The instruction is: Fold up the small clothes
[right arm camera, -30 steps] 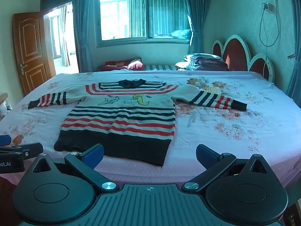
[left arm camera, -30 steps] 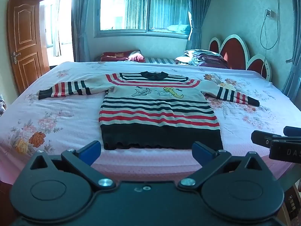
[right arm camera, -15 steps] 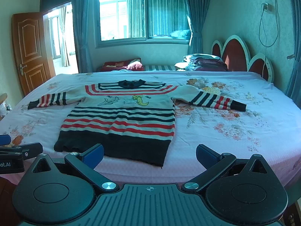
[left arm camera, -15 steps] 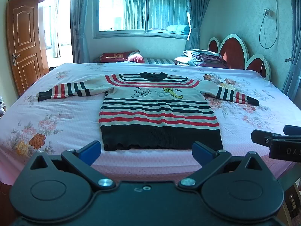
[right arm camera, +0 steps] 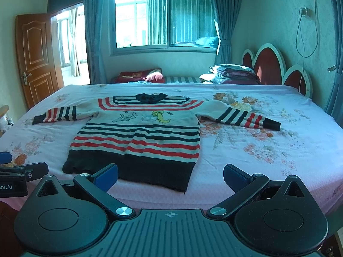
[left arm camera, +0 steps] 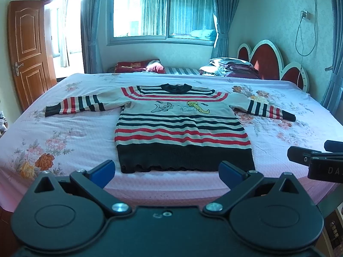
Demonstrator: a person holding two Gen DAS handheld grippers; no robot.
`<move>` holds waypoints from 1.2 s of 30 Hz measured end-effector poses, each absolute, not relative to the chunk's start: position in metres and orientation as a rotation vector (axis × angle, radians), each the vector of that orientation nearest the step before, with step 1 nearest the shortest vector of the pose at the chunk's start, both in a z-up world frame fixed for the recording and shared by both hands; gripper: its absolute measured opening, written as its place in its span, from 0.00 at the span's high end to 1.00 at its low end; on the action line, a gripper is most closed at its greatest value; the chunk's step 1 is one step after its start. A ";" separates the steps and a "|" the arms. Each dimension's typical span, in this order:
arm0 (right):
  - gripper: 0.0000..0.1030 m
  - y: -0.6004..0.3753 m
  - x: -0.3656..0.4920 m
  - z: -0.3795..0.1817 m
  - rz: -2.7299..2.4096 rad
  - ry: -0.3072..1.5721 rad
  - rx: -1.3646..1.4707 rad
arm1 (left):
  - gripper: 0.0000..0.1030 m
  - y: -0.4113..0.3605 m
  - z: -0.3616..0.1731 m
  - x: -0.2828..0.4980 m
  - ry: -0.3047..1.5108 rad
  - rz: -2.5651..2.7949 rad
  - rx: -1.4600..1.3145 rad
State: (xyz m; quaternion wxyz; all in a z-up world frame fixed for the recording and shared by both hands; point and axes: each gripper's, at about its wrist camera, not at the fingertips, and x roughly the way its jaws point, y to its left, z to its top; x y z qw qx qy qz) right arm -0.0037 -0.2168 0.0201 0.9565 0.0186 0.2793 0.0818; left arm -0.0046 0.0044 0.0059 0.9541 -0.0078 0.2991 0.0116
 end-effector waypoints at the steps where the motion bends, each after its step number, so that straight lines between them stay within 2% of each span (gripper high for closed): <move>1: 0.00 -0.217 -0.004 0.020 0.166 0.568 0.039 | 0.00 0.005 0.006 -0.005 0.608 0.025 -0.016; 36: 0.00 -0.217 -0.001 0.015 0.180 0.575 0.041 | 0.00 0.006 0.007 -0.006 0.615 0.036 -0.018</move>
